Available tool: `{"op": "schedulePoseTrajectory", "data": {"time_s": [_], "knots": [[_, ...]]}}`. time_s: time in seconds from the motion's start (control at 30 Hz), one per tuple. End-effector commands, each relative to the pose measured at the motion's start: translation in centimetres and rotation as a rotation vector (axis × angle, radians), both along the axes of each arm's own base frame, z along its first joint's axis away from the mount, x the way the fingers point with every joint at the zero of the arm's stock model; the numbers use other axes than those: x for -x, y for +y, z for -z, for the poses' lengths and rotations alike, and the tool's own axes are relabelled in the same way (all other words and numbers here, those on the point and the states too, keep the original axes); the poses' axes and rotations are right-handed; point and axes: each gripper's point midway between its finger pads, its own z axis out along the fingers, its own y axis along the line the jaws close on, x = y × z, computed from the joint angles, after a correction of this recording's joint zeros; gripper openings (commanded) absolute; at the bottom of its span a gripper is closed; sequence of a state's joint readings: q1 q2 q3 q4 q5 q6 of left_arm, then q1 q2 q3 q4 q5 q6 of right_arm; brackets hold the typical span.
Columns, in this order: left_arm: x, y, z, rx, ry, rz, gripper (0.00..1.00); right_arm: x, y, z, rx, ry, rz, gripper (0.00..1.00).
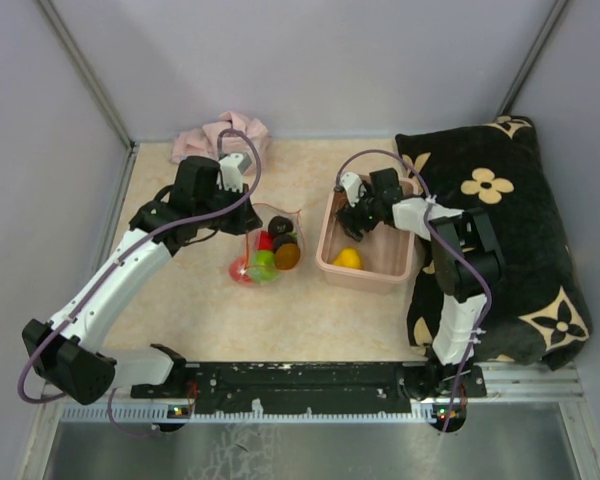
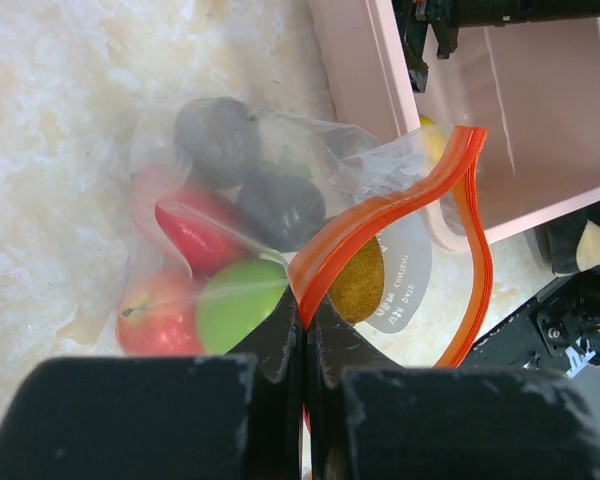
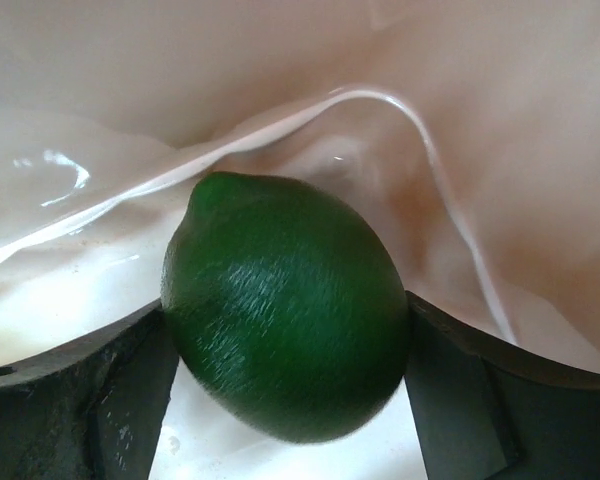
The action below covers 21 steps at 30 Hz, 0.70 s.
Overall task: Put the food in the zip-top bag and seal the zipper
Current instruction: Pick up the fake fruit from the bin.
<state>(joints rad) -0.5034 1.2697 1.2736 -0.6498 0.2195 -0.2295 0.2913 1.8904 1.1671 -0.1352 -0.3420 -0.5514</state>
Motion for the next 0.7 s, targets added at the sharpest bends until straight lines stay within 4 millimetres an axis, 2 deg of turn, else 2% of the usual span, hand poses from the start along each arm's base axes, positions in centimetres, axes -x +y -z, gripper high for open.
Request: {"op": "schedulePoseTrajectory", "data": {"time_s": [0.0, 0.13, 0.27, 0.67], "knots": [[-0.6, -0.4, -0.7, 0.025, -0.037, 0.013, 0.00, -1.2, -0.3, 0.0, 0.011, -0.008, -0.002, 0.83], [-0.5, -0.4, -0.7, 0.027, -0.034, 0.015, 0.00, -1.4, -0.7, 0.6, 0.003, 0.003, 0.030, 0.82], [-0.5, -0.2, -0.9, 0.025, -0.047, 0.005, 0.00, -1.3, -1.2, 0.4, -0.004, 0.012, 0.086, 0.74], [-0.4, -0.1, -1.2, 0.030, -0.055, 0.011, 0.00, 0.3, -2.3, -1.8, -0.105, 0.027, 0.286, 0.53]]}}
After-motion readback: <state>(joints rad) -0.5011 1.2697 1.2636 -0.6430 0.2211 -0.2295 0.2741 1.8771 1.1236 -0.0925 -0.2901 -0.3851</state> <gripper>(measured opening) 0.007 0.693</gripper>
